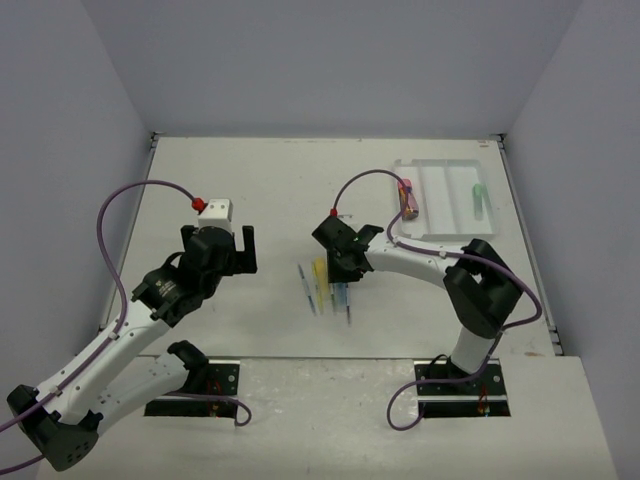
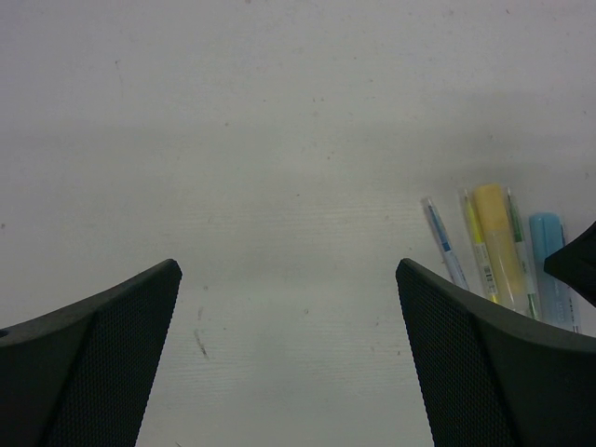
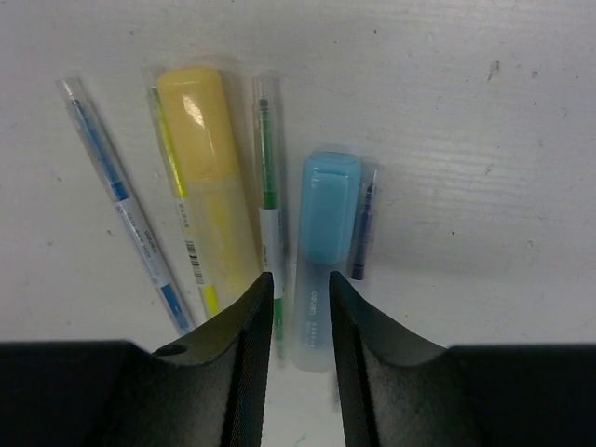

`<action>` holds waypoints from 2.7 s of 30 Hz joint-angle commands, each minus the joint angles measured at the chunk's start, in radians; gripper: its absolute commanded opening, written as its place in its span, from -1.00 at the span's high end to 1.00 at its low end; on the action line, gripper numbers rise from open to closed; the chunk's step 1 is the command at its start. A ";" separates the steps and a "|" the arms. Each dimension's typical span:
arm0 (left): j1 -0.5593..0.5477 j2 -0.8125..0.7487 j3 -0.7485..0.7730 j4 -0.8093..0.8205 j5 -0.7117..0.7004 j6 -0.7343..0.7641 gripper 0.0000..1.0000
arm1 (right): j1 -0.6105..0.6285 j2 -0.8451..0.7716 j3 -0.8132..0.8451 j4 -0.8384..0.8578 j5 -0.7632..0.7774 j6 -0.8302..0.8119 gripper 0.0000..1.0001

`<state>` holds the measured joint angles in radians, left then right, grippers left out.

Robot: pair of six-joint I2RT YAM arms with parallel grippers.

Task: Sort the stationery into containers
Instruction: Pick up the pen from the center of the board, then place the pen in the storage box.

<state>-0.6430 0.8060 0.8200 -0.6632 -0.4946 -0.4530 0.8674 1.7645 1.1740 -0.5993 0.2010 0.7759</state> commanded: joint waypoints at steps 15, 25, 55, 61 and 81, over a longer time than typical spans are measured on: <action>-0.003 0.004 0.004 0.017 -0.013 -0.007 -1.00 | -0.002 0.087 0.023 0.017 0.034 0.043 0.42; -0.003 -0.001 0.004 0.018 -0.009 -0.006 -1.00 | 0.002 0.143 0.045 -0.016 0.060 0.059 0.37; -0.003 -0.043 -0.002 0.032 0.024 0.008 -1.00 | -0.587 0.017 0.456 -0.077 0.486 -0.654 0.92; -0.014 -0.061 -0.011 0.053 0.068 0.028 -1.00 | -0.779 0.272 0.676 0.047 0.540 -0.914 0.96; -0.066 -0.055 -0.009 0.042 0.036 0.016 -1.00 | -0.862 0.463 0.750 -0.020 0.345 -0.846 -0.05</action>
<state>-0.7074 0.7497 0.8141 -0.6522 -0.4416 -0.4492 0.0036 2.2524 1.8774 -0.5779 0.5748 -0.1323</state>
